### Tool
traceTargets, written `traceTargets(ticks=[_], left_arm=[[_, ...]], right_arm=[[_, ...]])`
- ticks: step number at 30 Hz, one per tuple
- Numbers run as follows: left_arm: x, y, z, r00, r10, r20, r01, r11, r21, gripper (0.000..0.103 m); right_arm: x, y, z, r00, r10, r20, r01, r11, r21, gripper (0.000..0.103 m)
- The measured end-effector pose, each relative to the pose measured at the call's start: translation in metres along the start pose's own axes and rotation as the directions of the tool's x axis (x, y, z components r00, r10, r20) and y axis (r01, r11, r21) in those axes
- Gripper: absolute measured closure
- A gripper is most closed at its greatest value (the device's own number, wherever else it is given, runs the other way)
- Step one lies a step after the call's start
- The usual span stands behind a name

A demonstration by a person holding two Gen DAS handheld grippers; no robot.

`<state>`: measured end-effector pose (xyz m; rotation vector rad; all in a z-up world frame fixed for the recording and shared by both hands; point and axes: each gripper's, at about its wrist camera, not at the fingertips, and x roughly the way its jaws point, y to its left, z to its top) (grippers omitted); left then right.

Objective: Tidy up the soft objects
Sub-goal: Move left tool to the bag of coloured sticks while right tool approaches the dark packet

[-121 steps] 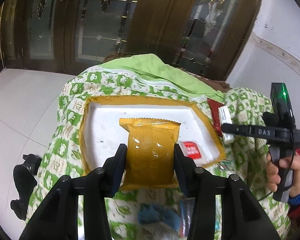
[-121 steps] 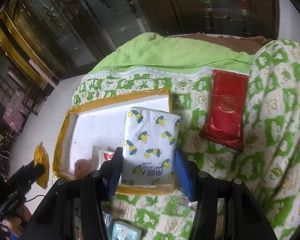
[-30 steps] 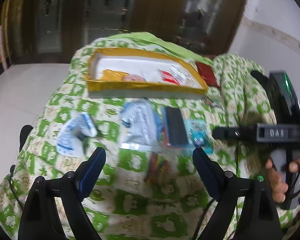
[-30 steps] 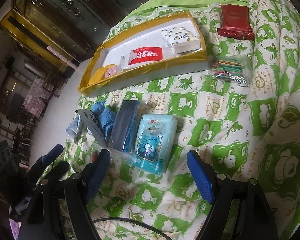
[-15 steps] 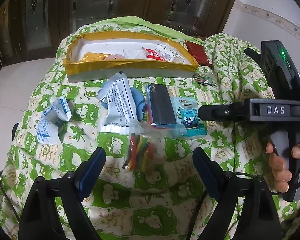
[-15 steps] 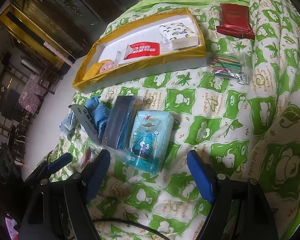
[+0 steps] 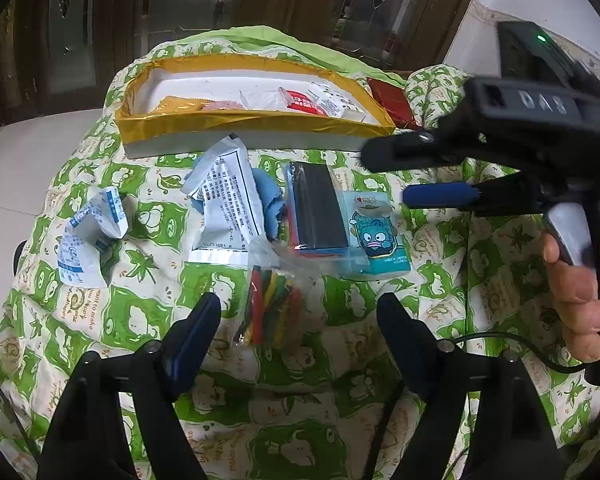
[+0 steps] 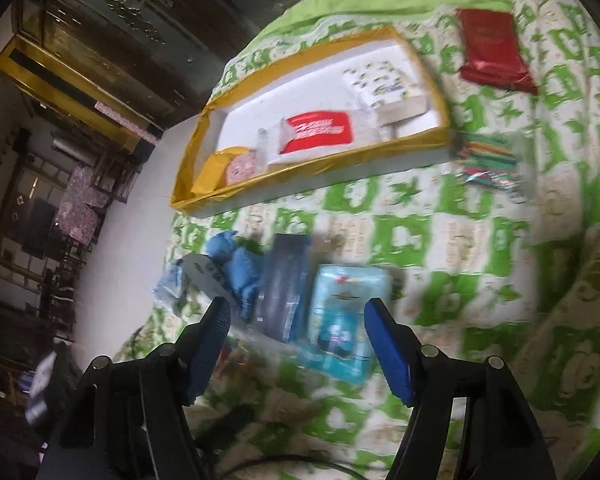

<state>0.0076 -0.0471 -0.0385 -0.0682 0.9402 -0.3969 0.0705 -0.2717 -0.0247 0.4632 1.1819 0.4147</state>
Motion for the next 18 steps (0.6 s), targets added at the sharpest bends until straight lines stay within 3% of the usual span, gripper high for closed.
traceTargets(ticks=[8,12,18], left_arm=[[0.002,0.005,0.001,1.0,-0.014,-0.003,0.014,1.0,-0.019,0.027],[0.006,0.006,0.001,1.0,-0.019,-0.019,0.019,1.0,-0.017,0.037],[0.008,0.005,-0.001,1.0,-0.013,-0.028,0.013,1.0,-0.016,0.038]], right_arm=[[0.02,0.011,0.009,1.0,-0.007,-0.02,0.007,1.0,0.023,0.031],[0.026,0.01,0.012,1.0,-0.009,-0.021,0.009,0.999,0.036,0.031],[0.038,0.01,0.017,1.0,-0.003,-0.021,0.004,0.998,0.057,0.033]])
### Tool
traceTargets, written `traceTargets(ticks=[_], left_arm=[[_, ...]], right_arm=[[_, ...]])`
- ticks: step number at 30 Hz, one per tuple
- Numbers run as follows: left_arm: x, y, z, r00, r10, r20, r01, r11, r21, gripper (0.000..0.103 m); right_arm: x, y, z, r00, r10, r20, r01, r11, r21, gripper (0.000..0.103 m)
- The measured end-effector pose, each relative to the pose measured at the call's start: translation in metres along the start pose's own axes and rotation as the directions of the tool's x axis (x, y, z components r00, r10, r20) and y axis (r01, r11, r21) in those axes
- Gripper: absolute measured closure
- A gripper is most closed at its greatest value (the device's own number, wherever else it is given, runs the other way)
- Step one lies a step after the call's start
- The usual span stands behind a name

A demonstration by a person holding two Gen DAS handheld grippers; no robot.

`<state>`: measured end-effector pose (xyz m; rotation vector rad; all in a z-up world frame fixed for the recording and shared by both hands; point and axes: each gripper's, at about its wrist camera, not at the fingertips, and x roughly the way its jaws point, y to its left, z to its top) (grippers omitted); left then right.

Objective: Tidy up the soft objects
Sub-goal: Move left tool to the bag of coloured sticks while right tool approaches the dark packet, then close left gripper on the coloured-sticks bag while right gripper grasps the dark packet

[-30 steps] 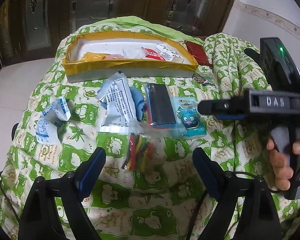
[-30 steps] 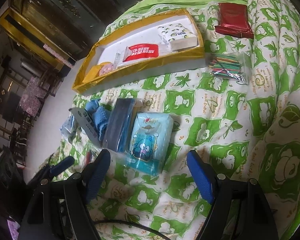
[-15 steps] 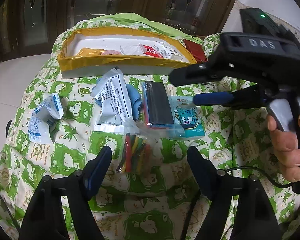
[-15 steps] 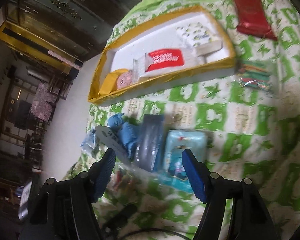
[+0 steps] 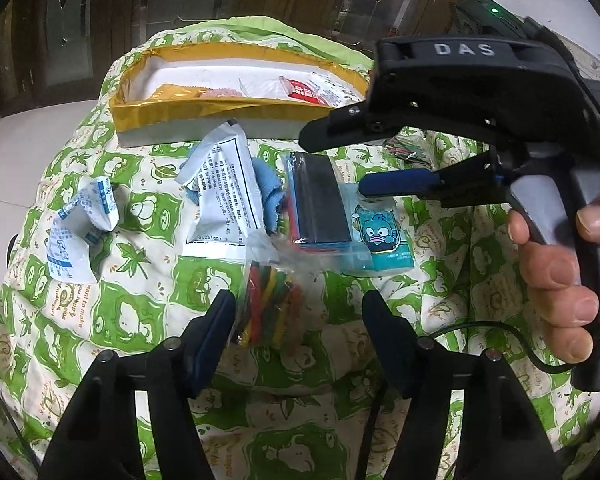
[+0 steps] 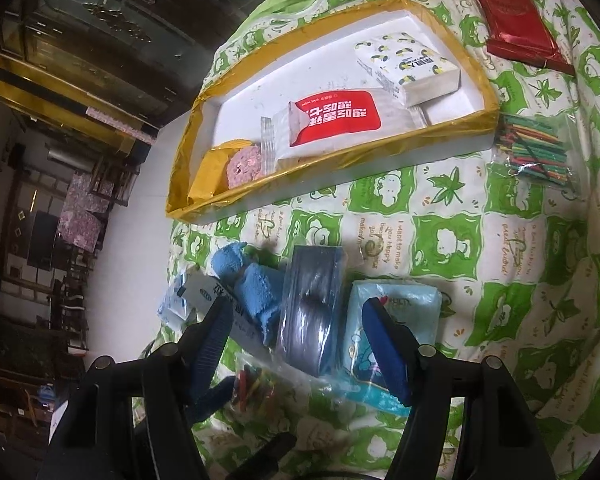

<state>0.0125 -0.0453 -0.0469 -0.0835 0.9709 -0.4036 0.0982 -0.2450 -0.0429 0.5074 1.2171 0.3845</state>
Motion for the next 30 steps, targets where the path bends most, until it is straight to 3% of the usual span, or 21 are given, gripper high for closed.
traceTargets(ticks=[10,17,20,25,30], left_arm=[[0.01,0.007,0.0,0.999,0.032,-0.03,-0.033,0.999,-0.022,0.047],[0.015,0.008,0.0,0.998,0.045,-0.046,-0.046,0.999,-0.017,0.048],[0.018,0.007,-0.001,0.997,0.049,-0.056,-0.05,0.999,-0.013,0.057],[0.017,0.004,-0.002,0.997,0.053,-0.054,-0.053,0.999,-0.004,0.081],[0.008,0.004,-0.001,0.999,0.015,-0.028,-0.015,1.0,-0.008,0.086]], right_arm=[[0.027,0.005,0.007,0.998,-0.055,-0.016,0.055,0.998,-0.015,0.047],[0.036,0.002,0.007,0.996,-0.086,-0.018,0.086,0.996,-0.016,0.054],[0.038,0.0,0.006,0.995,-0.101,-0.018,0.101,0.995,-0.023,0.061],[0.035,0.005,0.001,0.994,-0.111,0.016,0.112,0.992,-0.061,0.065],[0.017,0.012,-0.002,0.992,-0.094,0.078,0.103,0.988,-0.111,0.066]])
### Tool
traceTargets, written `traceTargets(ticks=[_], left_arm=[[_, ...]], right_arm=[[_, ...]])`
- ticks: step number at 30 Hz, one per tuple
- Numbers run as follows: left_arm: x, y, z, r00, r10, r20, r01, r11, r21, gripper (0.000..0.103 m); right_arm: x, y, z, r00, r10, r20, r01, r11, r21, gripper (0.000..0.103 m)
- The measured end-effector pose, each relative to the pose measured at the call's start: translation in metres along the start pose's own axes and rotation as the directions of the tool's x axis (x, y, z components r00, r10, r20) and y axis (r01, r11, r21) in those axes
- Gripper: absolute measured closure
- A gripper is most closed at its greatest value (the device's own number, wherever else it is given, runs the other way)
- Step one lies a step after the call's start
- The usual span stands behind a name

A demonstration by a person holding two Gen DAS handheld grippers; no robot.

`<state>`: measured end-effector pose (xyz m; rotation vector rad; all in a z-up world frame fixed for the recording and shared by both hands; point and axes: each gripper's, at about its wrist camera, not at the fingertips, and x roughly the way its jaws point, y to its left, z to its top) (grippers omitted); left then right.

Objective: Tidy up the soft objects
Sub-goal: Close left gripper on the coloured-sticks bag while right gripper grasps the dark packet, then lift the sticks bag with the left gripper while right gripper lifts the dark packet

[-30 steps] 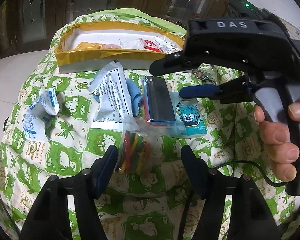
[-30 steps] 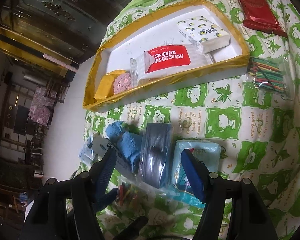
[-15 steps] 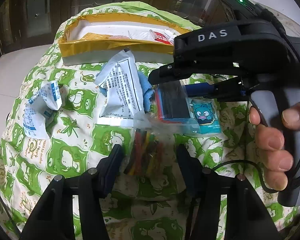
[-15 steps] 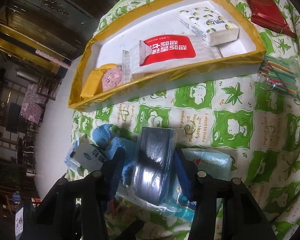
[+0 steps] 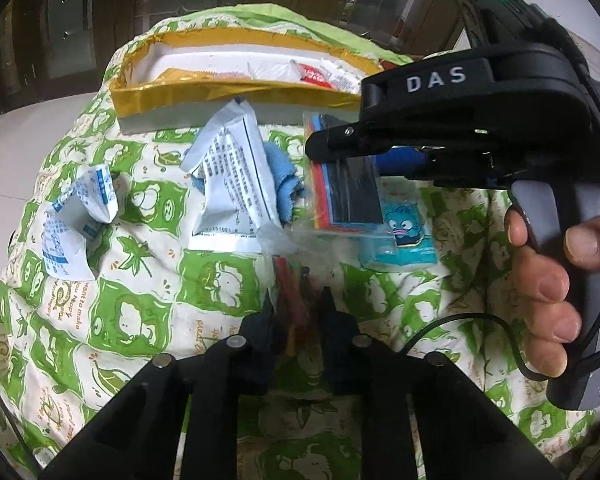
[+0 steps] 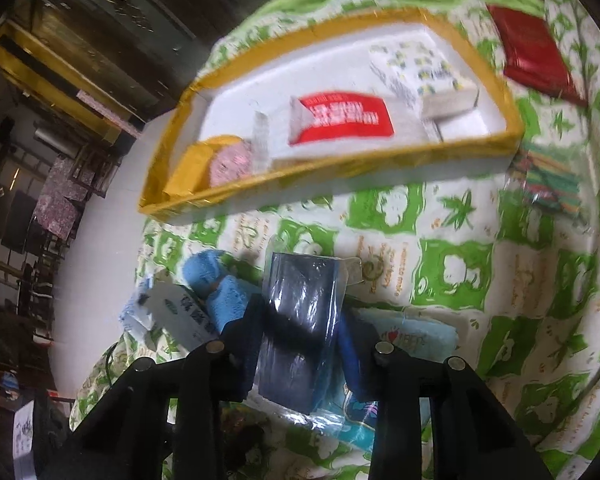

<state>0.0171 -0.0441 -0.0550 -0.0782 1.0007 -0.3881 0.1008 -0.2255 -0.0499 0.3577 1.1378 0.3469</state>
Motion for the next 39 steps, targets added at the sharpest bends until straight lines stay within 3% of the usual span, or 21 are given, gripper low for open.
traceTargets(ticks=[7,12,39], left_arm=[[-0.014,0.008,0.005,0.997,-0.06,0.052,0.062,0.998,-0.026,0.086],[-0.018,0.01,0.007,0.995,-0.064,0.074,0.067,0.997,-0.038,0.086],[-0.021,0.011,0.008,0.994,-0.066,0.084,0.07,0.997,-0.044,0.086]], right_arm=[[-0.024,-0.013,-0.006,0.997,0.058,0.047,-0.061,0.997,0.049,0.066],[-0.034,-0.032,-0.011,0.996,0.079,0.048,-0.083,0.991,0.101,0.066],[-0.038,-0.036,-0.011,0.996,0.063,0.064,-0.069,0.993,0.098,0.066]])
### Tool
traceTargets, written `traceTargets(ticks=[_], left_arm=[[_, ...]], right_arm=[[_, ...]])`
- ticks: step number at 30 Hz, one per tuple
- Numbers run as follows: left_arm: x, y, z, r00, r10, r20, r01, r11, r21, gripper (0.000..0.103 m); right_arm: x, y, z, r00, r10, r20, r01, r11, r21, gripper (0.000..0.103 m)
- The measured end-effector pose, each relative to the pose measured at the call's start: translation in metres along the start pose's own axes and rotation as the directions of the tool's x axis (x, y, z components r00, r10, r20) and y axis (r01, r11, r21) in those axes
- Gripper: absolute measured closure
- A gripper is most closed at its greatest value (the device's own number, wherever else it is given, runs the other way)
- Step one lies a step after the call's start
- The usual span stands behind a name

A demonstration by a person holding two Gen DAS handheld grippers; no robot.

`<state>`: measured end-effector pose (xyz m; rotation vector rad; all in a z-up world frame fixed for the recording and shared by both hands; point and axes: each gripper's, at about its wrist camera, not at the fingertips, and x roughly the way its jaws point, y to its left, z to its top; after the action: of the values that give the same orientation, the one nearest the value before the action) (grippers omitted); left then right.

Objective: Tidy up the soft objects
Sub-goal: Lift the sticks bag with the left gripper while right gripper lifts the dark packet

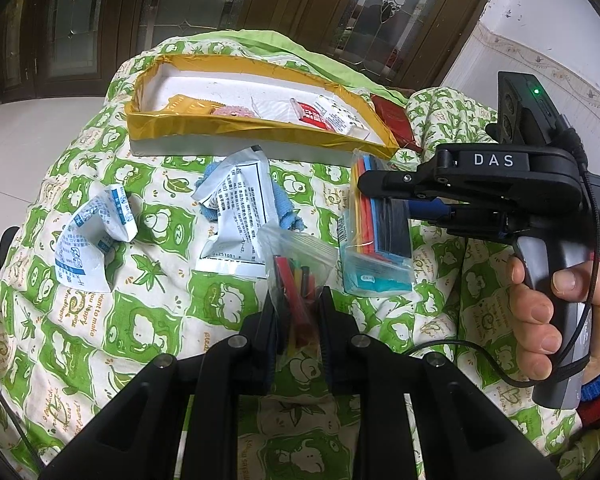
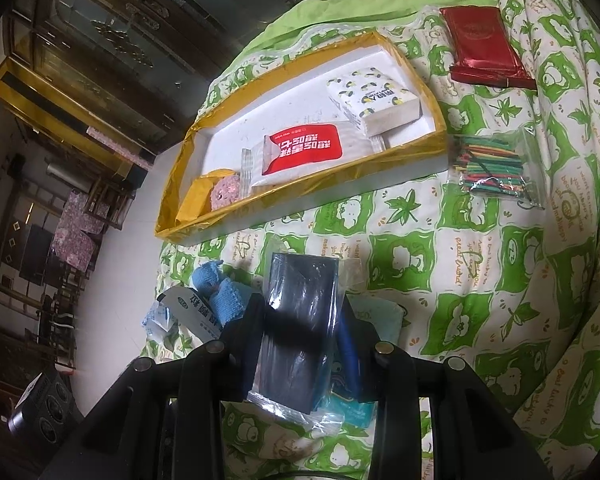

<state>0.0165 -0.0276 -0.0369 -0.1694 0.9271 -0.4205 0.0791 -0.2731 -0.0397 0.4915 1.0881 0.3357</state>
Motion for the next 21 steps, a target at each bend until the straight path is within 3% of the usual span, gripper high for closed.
traceTargets(ticks=[21], left_arm=[[-0.0036,0.0013,0.001,1.0,-0.004,0.012,0.004,1.0,-0.011,0.086]], right_arm=[[-0.002,-0.0002,0.0002,1.0,0.001,0.006,-0.001,1.0,0.001,0.066]])
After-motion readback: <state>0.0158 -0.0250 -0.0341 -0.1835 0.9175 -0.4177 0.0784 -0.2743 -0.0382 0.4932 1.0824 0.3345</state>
